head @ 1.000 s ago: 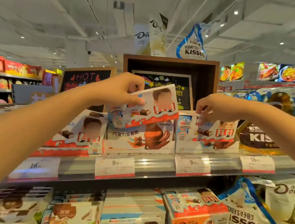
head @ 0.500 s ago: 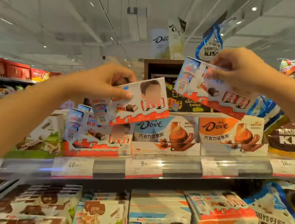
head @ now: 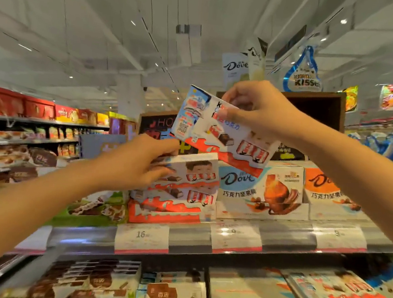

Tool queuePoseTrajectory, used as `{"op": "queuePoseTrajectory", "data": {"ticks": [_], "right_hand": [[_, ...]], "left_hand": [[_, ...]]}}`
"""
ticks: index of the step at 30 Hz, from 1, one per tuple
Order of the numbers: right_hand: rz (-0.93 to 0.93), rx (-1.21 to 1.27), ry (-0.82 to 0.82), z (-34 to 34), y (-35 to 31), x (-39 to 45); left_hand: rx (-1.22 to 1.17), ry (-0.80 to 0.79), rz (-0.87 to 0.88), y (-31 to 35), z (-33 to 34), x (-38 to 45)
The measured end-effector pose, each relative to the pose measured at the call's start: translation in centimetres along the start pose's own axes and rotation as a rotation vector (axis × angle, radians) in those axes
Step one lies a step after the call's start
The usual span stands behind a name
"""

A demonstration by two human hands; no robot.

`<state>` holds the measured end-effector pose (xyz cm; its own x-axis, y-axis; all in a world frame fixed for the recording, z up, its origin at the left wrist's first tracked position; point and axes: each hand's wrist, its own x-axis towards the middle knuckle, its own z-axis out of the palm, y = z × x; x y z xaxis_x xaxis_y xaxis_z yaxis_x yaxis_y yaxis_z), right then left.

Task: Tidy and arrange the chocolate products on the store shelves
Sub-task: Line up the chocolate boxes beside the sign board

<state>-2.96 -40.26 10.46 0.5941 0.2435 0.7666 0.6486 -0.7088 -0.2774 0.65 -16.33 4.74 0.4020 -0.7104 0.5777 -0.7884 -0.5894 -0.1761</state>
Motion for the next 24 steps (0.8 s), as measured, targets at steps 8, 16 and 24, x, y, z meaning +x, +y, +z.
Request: {"op": "queuePoseTrajectory", "data": {"ticks": [8,16,24], "right_hand": [[0.037,0.029,-0.016,0.9,0.0,0.0],[0.033,0.043,-0.012,2.1,0.2,0.4],[-0.015,0.012,0.146,3.4,-0.4,0.9]], "left_hand": [[-0.143,-0.165,-0.028,-0.8,0.9,1.0],[-0.140,-0.157,-0.078,-1.5,1.1,1.0],[-0.139,-0.261,-0.106,-2.0,0.5,1.6]]}}
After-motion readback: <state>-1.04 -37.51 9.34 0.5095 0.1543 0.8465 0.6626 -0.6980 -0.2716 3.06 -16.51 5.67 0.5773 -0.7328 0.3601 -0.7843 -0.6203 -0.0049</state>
